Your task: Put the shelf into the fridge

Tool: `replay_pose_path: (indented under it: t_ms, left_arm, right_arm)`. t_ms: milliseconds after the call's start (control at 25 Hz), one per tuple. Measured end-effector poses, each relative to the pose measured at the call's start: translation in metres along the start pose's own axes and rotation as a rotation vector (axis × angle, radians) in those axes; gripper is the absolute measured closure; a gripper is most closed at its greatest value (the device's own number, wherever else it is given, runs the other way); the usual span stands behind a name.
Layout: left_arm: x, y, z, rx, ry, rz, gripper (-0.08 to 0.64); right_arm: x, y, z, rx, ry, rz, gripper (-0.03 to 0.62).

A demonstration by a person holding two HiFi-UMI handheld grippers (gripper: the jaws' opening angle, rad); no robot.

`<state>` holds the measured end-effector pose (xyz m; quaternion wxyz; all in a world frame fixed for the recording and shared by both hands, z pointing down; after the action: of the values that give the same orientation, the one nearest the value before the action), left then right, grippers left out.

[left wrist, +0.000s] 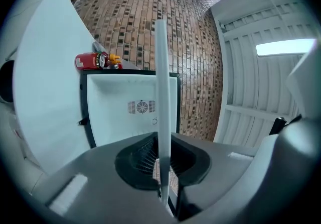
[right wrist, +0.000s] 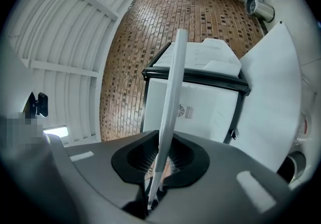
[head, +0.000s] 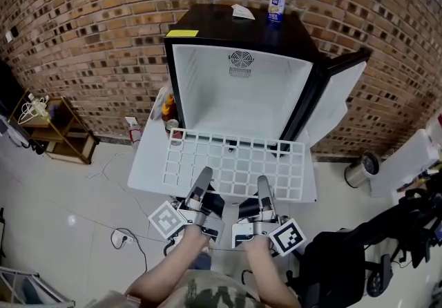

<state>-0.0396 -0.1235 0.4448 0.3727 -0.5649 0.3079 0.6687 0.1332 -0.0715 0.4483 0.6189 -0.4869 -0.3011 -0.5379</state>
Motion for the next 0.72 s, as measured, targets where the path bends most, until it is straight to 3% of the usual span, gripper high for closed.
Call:
replay_pose_path:
  t_ms: [720]
  left_arm:
    - [-0.015,0.055,-0.082,-0.129,0.022,0.034,0.535]
  right_arm:
    - [0.026,-0.001,-0.077,0.079,-0.075,0.041,0.557]
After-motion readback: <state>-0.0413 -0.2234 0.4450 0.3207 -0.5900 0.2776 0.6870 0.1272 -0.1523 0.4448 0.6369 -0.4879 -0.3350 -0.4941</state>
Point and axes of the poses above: the fingertips, and each gripper's own axes: z backward along the fingers, x to its right, y out of its top, the point moved 4 cm from there along z, backward along the fingers, and after that the axes turned 8 degrees about y, right-handed, at the moved point
